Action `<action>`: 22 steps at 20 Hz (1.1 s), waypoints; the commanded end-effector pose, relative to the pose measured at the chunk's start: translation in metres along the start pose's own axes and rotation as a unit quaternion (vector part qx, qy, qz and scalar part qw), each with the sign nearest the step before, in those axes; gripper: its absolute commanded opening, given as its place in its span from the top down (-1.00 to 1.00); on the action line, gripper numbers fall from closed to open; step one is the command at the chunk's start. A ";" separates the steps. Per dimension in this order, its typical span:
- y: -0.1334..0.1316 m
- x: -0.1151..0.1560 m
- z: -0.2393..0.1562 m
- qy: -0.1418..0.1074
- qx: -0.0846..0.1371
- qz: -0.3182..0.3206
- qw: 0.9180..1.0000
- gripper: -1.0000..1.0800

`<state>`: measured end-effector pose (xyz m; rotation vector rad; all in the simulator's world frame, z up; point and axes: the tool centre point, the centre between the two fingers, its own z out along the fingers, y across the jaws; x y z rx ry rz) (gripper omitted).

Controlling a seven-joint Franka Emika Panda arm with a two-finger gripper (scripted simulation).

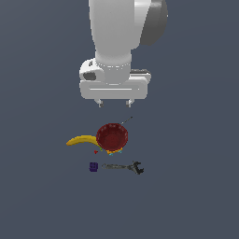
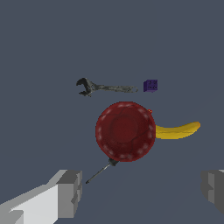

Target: Pick up a designated object from a clutter of objects.

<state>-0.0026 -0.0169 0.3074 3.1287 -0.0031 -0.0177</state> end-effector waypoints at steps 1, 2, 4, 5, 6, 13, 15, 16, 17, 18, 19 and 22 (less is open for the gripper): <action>0.000 0.000 0.000 0.000 0.000 0.000 1.000 -0.92; 0.000 0.000 0.000 0.000 0.000 0.000 1.000 -0.92; -0.002 -0.001 0.001 -0.003 -0.002 -0.003 1.000 -0.92; -0.003 -0.001 0.002 -0.005 -0.004 -0.005 1.000 -0.92; -0.004 -0.002 0.004 -0.008 -0.007 -0.008 1.000 -0.92; -0.009 -0.004 0.008 -0.016 -0.013 -0.015 1.000 -0.92; -0.008 -0.004 0.007 -0.015 -0.013 -0.016 1.000 -0.92; -0.008 -0.004 0.007 -0.015 -0.013 -0.016 1.000 -0.92; -0.009 -0.004 0.008 -0.015 -0.013 -0.015 1.000 -0.92; -0.009 -0.005 0.009 -0.015 -0.013 -0.013 1.000 -0.92; -0.009 -0.005 0.010 -0.015 -0.013 -0.011 1.000 -0.92; -0.010 -0.005 0.017 -0.015 -0.012 0.000 1.000 -0.92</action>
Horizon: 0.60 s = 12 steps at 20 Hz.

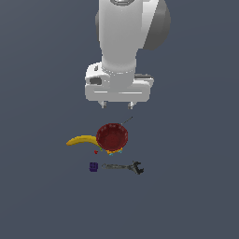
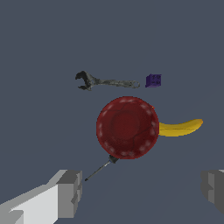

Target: Pick up a designated object from a clutter of objects.

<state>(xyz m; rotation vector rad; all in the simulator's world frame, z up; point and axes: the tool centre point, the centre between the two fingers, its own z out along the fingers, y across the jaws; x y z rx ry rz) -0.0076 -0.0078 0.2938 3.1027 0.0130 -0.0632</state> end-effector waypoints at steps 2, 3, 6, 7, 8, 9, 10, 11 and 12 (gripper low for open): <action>-0.001 -0.001 0.010 0.000 0.001 0.015 1.000 -0.92; -0.002 -0.001 0.013 0.001 0.002 0.021 1.000 -0.92; -0.003 -0.003 0.026 0.002 0.004 0.041 0.999 -0.92; -0.004 -0.003 0.031 0.002 0.004 0.049 0.999 -0.92; -0.004 -0.004 0.036 0.002 0.005 0.058 0.998 -0.92; -0.005 -0.005 0.042 0.003 0.006 0.068 0.998 -0.92; -0.005 -0.006 0.048 0.003 0.007 0.078 0.997 -0.92; -0.006 -0.007 0.054 0.003 0.007 0.088 0.996 -0.92; -0.007 -0.009 0.061 0.004 0.008 0.100 0.995 -0.92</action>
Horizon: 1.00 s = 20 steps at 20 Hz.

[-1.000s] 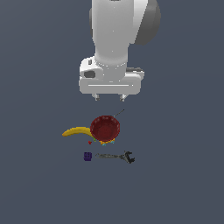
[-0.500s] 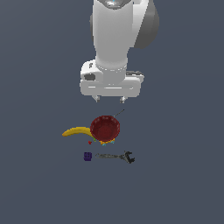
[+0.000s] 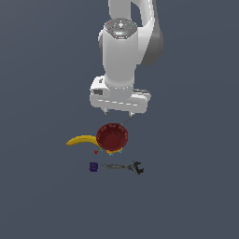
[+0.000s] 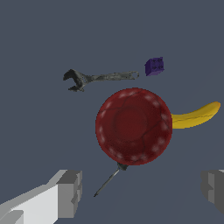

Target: Pick up a designated object from a clutter of objects.

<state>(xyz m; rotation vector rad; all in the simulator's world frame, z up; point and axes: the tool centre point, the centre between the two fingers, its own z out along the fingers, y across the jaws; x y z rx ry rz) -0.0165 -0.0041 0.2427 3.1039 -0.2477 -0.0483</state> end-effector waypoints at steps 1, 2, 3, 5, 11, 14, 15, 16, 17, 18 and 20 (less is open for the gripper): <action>-0.001 -0.004 0.017 0.001 0.002 0.029 1.000 -0.92; -0.001 -0.006 0.024 0.001 0.003 0.042 0.999 -0.92; -0.001 -0.008 0.032 0.001 0.004 0.055 0.998 -0.92; -0.002 -0.013 0.046 0.002 0.006 0.082 0.997 -0.92; -0.002 -0.031 0.088 0.004 0.011 0.162 0.987 -0.92; -0.001 -0.042 0.108 0.005 0.013 0.202 0.979 -0.92; -0.001 -0.046 0.115 0.005 0.014 0.215 0.976 -0.92; 0.000 -0.050 0.121 0.005 0.015 0.229 0.973 -0.92; 0.000 -0.054 0.127 0.005 0.015 0.242 0.970 -0.92; 0.001 -0.058 0.132 0.006 0.016 0.255 0.967 -0.92; 0.002 -0.066 0.143 0.006 0.017 0.278 0.960 -0.92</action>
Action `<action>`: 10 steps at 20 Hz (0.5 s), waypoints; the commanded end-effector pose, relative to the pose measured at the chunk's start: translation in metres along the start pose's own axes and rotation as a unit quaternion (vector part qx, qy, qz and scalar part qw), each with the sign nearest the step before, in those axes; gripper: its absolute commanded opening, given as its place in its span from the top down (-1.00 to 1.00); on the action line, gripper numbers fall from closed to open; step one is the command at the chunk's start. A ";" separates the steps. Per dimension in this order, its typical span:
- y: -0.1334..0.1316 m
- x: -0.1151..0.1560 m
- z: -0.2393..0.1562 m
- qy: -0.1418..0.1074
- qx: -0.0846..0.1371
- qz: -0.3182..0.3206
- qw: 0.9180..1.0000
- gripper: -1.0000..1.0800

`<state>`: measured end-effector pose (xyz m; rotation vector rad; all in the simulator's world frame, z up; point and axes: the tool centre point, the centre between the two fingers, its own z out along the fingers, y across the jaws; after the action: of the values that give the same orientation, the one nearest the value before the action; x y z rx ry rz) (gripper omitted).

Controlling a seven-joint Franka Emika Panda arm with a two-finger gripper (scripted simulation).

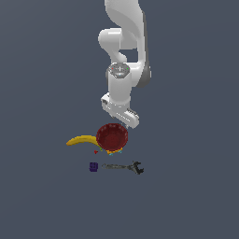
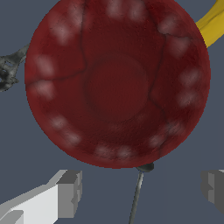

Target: Pick up a designated object from a clutter of objects.

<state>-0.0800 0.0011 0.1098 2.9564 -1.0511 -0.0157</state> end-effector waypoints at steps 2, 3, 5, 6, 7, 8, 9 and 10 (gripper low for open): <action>0.008 -0.010 0.016 0.001 0.002 0.041 0.999 -0.92; 0.011 -0.013 0.020 0.002 0.002 0.050 0.999 -0.92; 0.015 -0.017 0.026 0.002 0.003 0.067 0.998 -0.92; 0.016 -0.019 0.029 0.002 0.003 0.075 0.997 -0.92; 0.018 -0.021 0.032 0.003 0.003 0.081 0.997 -0.92; 0.019 -0.023 0.034 0.003 0.003 0.087 0.996 -0.92; 0.021 -0.024 0.036 0.003 0.003 0.093 0.996 -0.92; 0.022 -0.026 0.037 0.003 0.004 0.097 0.995 -0.92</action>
<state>-0.1101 0.0027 0.0764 2.8596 -1.3028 -0.0012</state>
